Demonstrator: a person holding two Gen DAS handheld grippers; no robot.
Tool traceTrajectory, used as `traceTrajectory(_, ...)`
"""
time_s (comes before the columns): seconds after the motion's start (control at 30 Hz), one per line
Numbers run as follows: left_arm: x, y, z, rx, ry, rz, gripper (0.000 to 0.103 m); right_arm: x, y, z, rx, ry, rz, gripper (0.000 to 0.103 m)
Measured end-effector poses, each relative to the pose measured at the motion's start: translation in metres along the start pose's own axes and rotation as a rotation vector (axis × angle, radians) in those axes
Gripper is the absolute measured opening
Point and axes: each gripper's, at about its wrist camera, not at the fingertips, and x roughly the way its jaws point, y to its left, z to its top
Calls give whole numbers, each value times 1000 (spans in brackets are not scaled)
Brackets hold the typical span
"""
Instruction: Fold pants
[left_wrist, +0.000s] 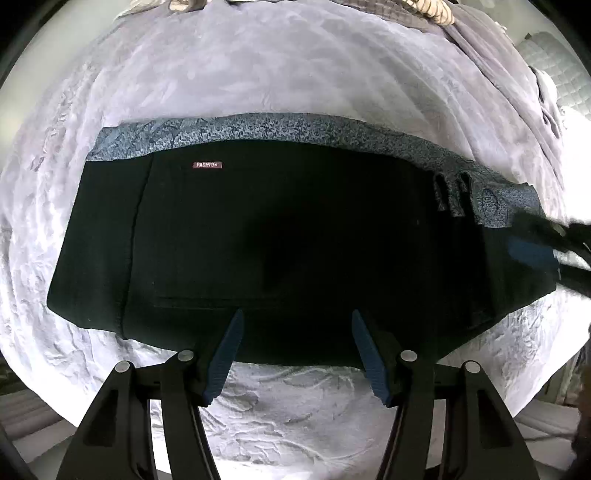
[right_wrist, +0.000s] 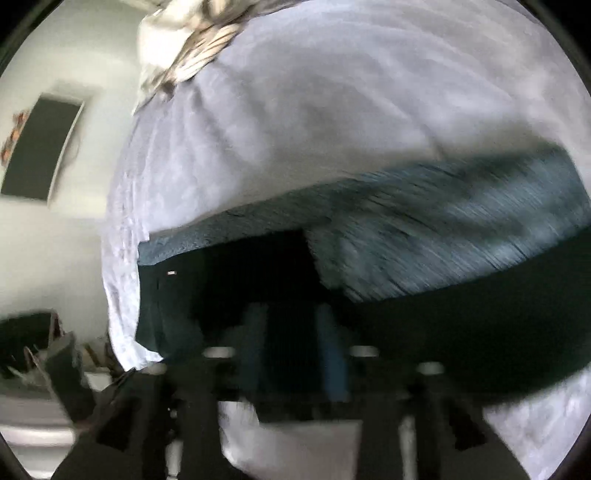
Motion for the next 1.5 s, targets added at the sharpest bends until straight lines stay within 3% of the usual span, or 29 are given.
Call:
traceTrajectory(0.13,3,-4,0,0,14,-4,62,-9,-46,-38,238,25,158,57)
traceTrajectory(0.2,6,-8,-1,9,21,-1,62,1,-61,-50,319,28,174,53)
traceTrajectory(0.37,8,-13,-3,33,36,14,62,26,-84,-59,485,22,235,53)
traceTrajectory(0.57,11,-13,-6,33,44,21,62,24,-90,-62,535,-12,271,53)
traceTrajectory(0.63,9,-11,-11,28,48,24,62,28,-96,-60,567,-25,291,47)
traceTrajectory(0.67,7,-10,-12,25,44,23,62,30,-97,-60,571,-22,283,26)
traceTrajectory(0.87,5,1,-21,18,42,34,62,32,-83,-61,518,-21,288,9)
traceTrajectory(1.03,2,5,-25,15,45,46,62,41,-84,-62,533,-1,265,10)
traceTrajectory(1.33,-9,6,-26,28,42,52,62,24,-60,-55,356,23,151,17)
traceTrajectory(1.47,-16,7,-28,39,43,58,62,17,-44,-54,276,39,85,23)
traceTrajectory(1.5,-17,3,-31,42,47,62,62,16,-40,-55,257,40,73,30)
